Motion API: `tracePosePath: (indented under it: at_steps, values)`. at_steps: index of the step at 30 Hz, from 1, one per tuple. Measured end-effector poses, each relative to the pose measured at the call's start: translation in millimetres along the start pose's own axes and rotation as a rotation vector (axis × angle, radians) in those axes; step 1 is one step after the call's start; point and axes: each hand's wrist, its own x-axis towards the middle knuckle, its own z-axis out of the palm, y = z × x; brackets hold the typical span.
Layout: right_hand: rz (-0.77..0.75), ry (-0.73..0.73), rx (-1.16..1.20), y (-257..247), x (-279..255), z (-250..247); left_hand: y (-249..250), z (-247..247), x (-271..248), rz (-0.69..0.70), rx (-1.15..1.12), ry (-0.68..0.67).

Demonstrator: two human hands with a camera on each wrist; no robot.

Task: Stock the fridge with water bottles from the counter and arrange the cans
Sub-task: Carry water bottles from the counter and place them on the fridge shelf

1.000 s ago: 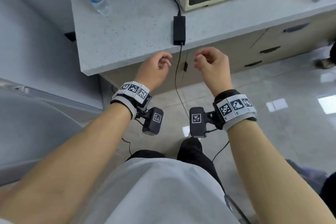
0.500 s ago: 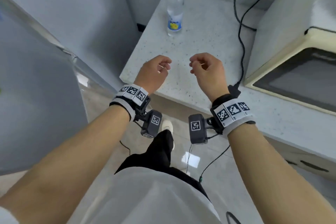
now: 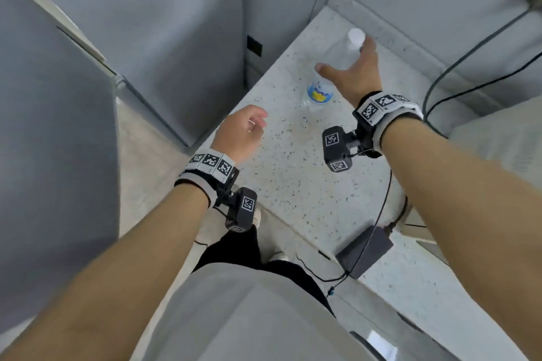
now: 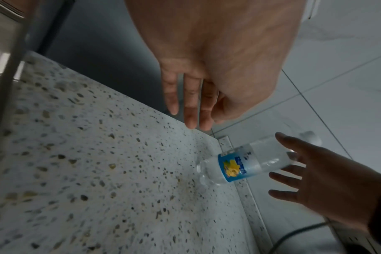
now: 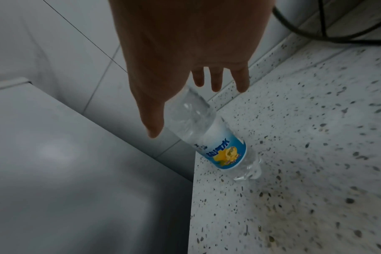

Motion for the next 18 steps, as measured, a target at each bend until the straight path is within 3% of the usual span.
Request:
tracePosePath:
  at_steps: [6,12,18]
  values:
    - [-0.125,0.049,-0.047,-2,15,22,-23,-12,-18,-0.099,-0.045,0.086]
    - [-0.088,-0.017,0.095,9,-45,18,2,-1,-40,-0.092,-0.076,0.075]
    - [-0.188,-0.234,0.192,14,-136,-7,61,45,-90,-0.026,-0.151,-0.223]
